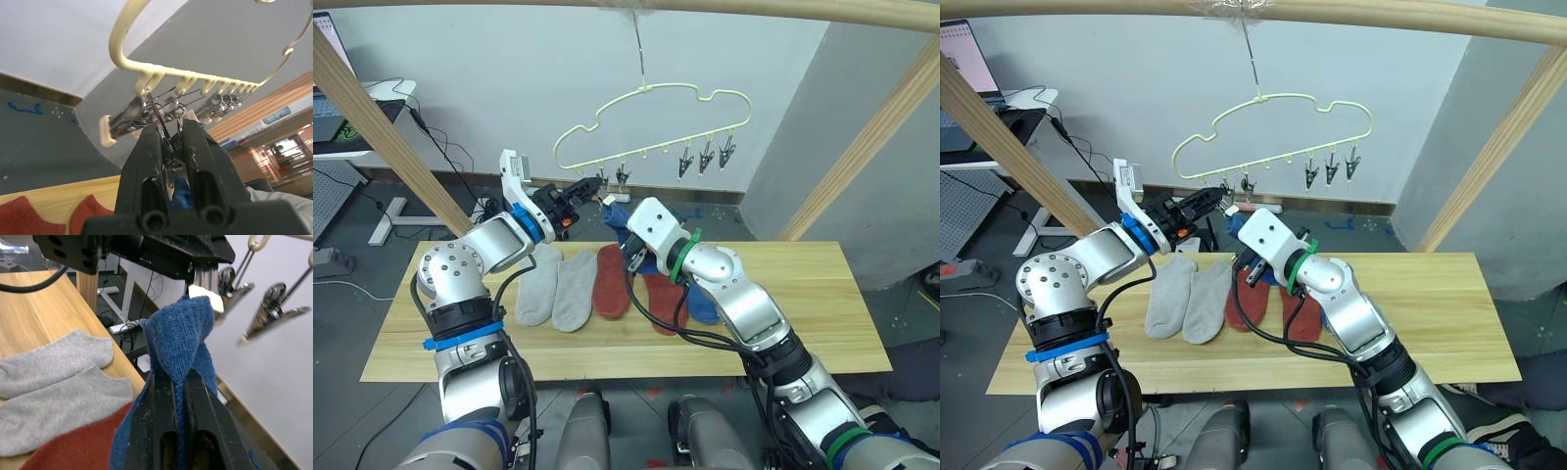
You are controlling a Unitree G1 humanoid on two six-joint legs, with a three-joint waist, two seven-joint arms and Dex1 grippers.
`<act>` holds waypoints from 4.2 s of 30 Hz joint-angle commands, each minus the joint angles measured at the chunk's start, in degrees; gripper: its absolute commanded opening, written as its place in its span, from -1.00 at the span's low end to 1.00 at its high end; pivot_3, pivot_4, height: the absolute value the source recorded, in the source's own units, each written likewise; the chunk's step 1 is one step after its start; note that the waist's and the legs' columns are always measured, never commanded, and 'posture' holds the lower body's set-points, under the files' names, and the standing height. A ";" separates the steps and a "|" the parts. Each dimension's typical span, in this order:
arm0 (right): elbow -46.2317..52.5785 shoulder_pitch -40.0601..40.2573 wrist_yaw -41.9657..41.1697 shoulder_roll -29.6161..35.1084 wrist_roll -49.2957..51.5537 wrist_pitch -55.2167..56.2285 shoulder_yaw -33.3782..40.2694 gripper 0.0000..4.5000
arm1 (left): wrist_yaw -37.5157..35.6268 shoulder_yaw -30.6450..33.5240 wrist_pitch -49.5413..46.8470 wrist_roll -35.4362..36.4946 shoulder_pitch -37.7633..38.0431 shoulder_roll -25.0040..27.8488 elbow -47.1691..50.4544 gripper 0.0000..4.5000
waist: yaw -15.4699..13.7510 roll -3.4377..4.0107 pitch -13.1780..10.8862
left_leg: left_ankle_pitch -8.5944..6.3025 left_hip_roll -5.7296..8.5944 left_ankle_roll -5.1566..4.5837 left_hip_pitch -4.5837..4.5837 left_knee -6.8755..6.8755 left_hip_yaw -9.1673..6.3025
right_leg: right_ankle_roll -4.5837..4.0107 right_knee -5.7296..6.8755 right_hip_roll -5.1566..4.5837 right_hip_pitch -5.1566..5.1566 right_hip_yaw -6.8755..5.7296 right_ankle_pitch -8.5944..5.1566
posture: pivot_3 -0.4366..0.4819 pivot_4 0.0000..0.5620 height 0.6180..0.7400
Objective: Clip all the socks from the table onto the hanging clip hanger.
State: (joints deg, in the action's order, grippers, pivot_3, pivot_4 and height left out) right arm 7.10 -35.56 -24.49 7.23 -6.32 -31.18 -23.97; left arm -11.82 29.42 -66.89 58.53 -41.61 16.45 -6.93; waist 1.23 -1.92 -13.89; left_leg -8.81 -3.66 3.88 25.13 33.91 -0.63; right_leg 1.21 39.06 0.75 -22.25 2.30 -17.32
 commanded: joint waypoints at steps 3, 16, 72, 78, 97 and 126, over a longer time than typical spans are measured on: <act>0.80 -1.90 0.74 -1.11 -1.10 1.75 0.16 -0.98 | -0.52 -0.54 0.38 1.60 -0.07 0.48 2.39 -0.91 | -0.12 -0.02 -0.01 | 0.00 0.00 0.00 0.00 0.00 0.00 | 0.00 0.00 0.00 0.00 0.00 0.00 | 0.07 -0.12 1.00; -0.72 -1.90 0.91 -2.51 -1.71 2.04 0.23 -1.00 | -3.42 -2.11 2.58 1.49 0.52 1.66 3.73 -0.07 | -0.39 -0.04 -0.03 | 0.00 -0.01 0.01 0.02 0.00 -0.04 | -0.03 -0.01 0.00 -0.01 0.00 0.02 | 0.08 -0.13 1.00; 6.79 19.52 -3.43 10.85 19.09 4.48 24.43 0.86 | -11.50 -24.89 50.71 -38.42 24.22 3.03 17.57 0.44 | -0.74 -0.05 -0.02 | -0.03 -0.04 0.02 0.26 0.05 -0.15 | 0.00 -0.03 0.08 -0.14 0.03 -0.07 | 0.00 -0.23 1.00; 9.27 19.36 -3.17 10.20 20.41 3.48 23.78 0.86 | -10.82 -25.31 53.03 -40.91 23.31 1.78 15.95 -0.09 | -0.93 -0.04 -0.01 | -0.03 0.00 0.02 0.28 0.06 -0.14 | 0.00 -0.05 0.07 -0.11 0.01 -0.06 | 0.03 -0.21 1.00; 12.92 11.96 -14.49 13.47 30.07 3.49 22.21 0.86 | -7.21 -25.33 61.60 -45.85 14.23 -3.73 3.28 -0.09 | -1.09 -0.05 -0.01 | -0.02 0.01 0.02 0.28 0.14 -0.18 | -0.12 0.00 0.10 -0.07 -0.13 0.03 | -0.01 -0.27 1.00; 16.29 7.37 -12.69 15.04 35.92 0.78 23.42 0.86 | -3.40 -24.21 71.31 -48.74 7.42 -6.64 -9.35 -0.09 | -0.91 -0.04 0.04 | -0.01 0.02 0.02 0.27 0.50 -0.17 | -0.13 0.33 0.10 -0.05 -0.16 0.10 | -0.10 -0.35 1.00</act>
State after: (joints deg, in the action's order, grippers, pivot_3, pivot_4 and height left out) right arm 20.12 -27.16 -37.24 21.92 28.31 -30.64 -1.78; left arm -15.19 4.86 2.68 9.87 -32.95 9.98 -16.74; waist 0.32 -1.96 -13.85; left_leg -8.82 -3.64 3.90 25.41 34.46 -0.81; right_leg 1.07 39.43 0.86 -22.30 2.15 -17.22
